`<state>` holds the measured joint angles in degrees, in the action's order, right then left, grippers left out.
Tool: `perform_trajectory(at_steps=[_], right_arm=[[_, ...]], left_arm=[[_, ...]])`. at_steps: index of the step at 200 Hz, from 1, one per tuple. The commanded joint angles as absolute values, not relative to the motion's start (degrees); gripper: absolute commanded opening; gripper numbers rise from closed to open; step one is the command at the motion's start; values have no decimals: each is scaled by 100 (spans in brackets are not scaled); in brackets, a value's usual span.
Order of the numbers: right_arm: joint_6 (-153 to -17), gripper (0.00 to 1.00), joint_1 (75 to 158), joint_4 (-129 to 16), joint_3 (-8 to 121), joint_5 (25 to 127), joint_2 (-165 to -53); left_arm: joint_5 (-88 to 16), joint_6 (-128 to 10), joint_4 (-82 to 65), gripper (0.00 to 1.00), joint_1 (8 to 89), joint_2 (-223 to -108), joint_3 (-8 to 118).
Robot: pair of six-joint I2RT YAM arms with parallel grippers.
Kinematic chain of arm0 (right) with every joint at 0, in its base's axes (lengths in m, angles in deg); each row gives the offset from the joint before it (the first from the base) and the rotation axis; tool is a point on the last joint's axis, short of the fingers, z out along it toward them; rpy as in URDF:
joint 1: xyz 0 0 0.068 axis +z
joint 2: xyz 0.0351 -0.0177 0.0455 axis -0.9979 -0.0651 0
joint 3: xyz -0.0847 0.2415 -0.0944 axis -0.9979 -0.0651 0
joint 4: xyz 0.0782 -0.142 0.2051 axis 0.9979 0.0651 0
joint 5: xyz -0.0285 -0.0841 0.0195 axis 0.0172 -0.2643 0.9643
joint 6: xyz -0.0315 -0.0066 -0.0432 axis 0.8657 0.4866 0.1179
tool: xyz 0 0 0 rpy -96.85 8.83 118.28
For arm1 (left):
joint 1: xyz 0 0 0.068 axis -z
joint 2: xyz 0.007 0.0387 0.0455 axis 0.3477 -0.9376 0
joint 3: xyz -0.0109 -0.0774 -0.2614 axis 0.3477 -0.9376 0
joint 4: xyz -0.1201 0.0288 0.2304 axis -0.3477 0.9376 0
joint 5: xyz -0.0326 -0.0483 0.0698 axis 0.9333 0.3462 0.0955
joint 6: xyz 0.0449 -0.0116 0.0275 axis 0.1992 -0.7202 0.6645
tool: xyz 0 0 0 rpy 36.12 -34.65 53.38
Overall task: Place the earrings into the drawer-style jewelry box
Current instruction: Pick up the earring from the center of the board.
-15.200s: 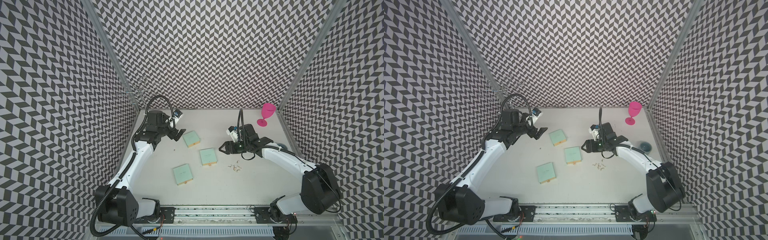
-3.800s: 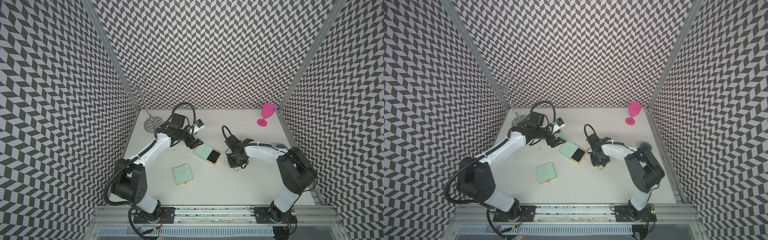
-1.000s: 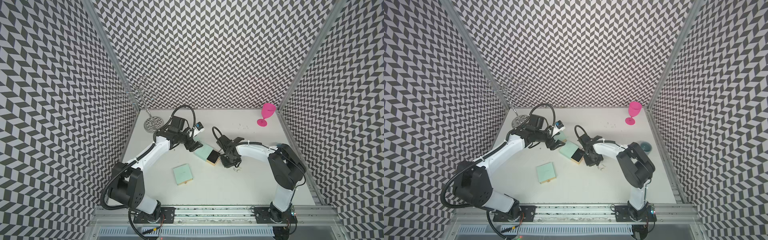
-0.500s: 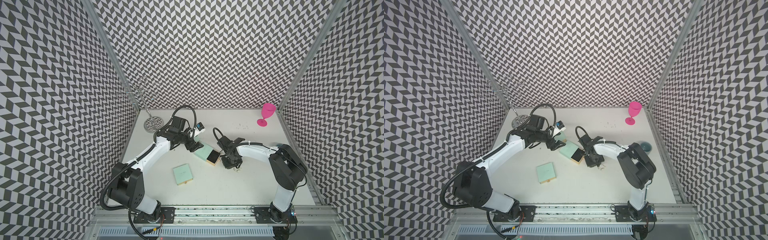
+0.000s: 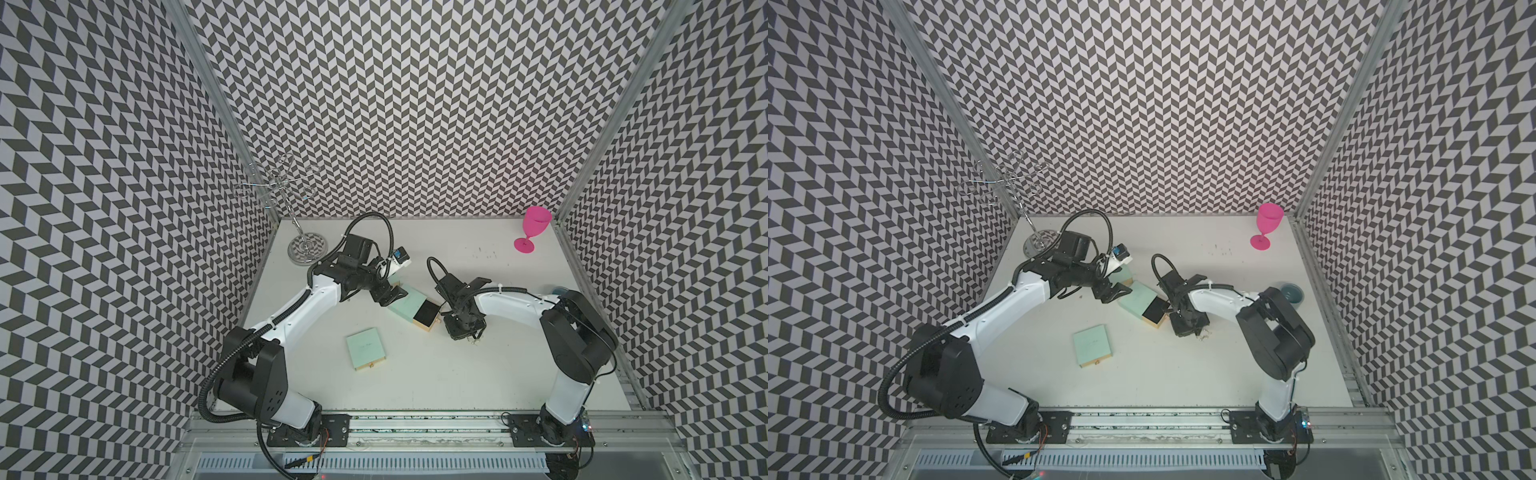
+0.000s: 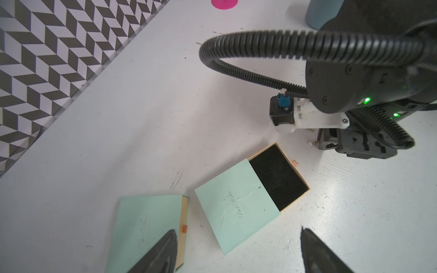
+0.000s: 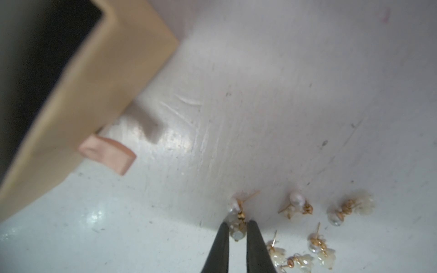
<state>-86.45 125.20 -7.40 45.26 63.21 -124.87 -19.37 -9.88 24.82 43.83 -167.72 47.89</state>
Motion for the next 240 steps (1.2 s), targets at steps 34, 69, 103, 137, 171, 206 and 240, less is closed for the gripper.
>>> perform_trajectory(at_steps=[34, 69, 103, 137, 171, 206, 240], right_arm=[[-8671, 14, 12570, -660, 4473, 6404, -12455], [-8603, 13, 12566, -332, 4801, 6340, -12322], [-8577, 13, 12565, -67, 5056, 6261, -12199], [-8564, 13, 12564, 141, 5242, 6234, -12104], [-8538, 13, 12563, 351, 5511, 6208, -12053], [-8496, 13, 12564, 524, 5871, 6227, -12092], [-8444, 14, 12570, 631, 6374, 6356, -12152]], left_arm=[[-1947, -880, 2447, 82, 4416, -16567, 4780], [-1982, -897, 2426, 83, 4420, -16563, 4777], [-2052, -932, 2363, 82, 4419, -16549, 4757], [-2074, -933, 2346, 82, 4417, -16554, 4743], [-2152, -1036, 2240, 83, 4418, -16522, 4639], [-2173, -1051, 2204, 83, 4423, -16515, 4567], [-2195, -1019, 2179, 83, 4434, -16514, 4501]])
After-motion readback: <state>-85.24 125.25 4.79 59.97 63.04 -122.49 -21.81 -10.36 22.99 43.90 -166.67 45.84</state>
